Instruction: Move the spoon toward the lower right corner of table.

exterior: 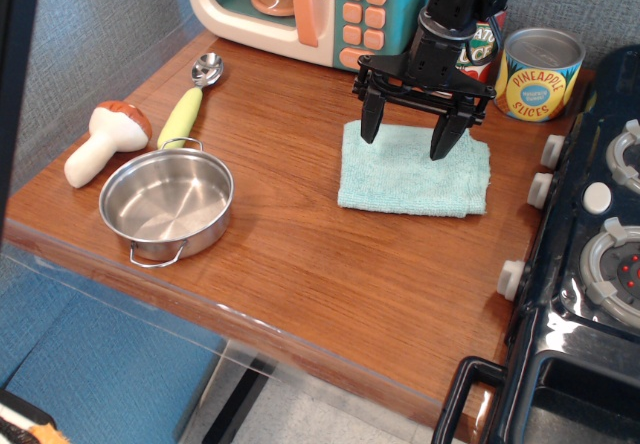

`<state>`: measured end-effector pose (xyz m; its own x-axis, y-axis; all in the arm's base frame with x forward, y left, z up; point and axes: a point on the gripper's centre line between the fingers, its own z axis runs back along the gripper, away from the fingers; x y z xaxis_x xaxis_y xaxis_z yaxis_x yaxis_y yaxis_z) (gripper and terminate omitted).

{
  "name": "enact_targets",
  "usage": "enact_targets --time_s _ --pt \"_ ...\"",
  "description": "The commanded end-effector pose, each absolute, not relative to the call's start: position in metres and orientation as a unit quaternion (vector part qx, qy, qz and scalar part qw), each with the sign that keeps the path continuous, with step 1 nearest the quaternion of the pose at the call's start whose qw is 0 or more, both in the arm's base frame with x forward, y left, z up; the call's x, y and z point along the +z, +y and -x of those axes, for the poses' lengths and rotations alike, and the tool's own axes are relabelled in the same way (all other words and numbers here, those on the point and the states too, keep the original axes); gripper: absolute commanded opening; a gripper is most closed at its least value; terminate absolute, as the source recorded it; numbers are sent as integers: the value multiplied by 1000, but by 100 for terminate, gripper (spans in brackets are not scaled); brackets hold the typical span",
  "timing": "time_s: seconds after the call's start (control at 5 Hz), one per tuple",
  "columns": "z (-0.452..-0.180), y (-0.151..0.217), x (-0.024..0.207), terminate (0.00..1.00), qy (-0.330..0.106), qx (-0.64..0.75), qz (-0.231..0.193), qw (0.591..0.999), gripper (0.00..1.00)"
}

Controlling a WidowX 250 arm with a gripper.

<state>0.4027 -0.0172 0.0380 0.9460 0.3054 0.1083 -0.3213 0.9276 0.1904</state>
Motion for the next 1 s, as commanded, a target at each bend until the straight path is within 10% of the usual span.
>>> enact_targets --time_s 0.0,0.6,0.8 --pt "-403 -17 38 0 -38 160 -103 981 100" --pt "-399 57 98 0 -96 193 -18 976 100" --pt "-399 83 109 0 -99 167 68 979 100"
